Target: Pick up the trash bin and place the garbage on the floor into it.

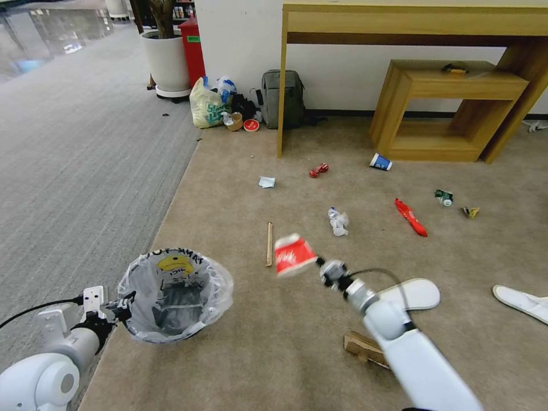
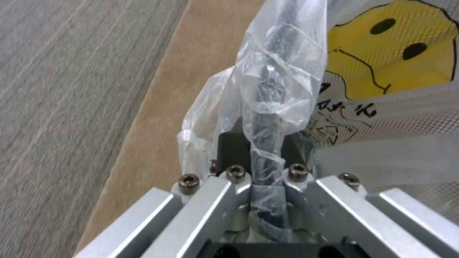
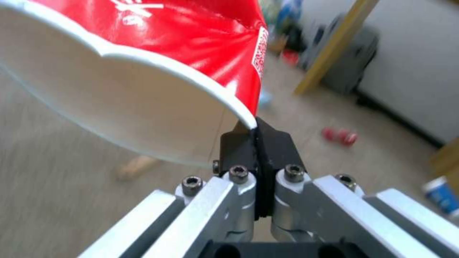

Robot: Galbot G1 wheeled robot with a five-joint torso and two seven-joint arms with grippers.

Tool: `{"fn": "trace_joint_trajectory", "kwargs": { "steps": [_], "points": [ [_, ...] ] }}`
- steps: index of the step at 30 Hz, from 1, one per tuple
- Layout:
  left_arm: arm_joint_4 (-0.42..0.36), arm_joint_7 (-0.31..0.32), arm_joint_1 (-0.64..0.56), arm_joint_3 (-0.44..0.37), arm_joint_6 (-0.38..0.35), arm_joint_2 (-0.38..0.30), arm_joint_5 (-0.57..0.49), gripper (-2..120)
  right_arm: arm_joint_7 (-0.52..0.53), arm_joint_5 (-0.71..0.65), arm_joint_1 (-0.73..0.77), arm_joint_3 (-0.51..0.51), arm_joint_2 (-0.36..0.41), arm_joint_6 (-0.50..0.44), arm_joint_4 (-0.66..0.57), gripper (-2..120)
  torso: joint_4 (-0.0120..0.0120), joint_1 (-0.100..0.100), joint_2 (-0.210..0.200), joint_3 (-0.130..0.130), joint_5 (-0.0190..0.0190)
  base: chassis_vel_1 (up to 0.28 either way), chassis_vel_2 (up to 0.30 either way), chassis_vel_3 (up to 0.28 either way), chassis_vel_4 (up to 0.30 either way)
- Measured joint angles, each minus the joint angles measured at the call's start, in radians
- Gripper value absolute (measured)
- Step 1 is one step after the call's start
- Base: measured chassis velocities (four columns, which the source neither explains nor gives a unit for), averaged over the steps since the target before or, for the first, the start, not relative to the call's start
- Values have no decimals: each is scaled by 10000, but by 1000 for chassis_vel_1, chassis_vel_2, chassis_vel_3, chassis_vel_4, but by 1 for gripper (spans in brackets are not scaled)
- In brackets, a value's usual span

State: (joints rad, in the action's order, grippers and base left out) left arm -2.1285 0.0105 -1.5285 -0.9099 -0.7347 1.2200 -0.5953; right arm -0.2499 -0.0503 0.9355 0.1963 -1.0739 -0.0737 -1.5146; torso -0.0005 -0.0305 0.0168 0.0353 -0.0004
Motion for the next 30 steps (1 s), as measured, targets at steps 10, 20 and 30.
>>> {"fn": "trace_joint_trajectory", "kwargs": {
  "steps": [10, 20, 30],
  "points": [
    [335, 60, 359, 716, -17, -356, 211, 0, 347, -4447, -2493, -2771, 1109, 2398, -3265, 0, 5, 0, 1, 1, 3, 0, 0, 0, 0],
    [319, 61, 347, 1019, -18, -307, 361, 0, 1590, -6671, -3462, -5898, 902, 3674, -4195, 0, 3, -1, 1, 1, 2, 0, 0, 0, 0],
    [221, 56, 299, 1006, -18, -278, 369, 0, 3050, -9926, -3479, -6544, 896, 5320, -5080, 0, 2, -1, 1, 1, 4, 0, 0, 0, 0]
  ]
}}
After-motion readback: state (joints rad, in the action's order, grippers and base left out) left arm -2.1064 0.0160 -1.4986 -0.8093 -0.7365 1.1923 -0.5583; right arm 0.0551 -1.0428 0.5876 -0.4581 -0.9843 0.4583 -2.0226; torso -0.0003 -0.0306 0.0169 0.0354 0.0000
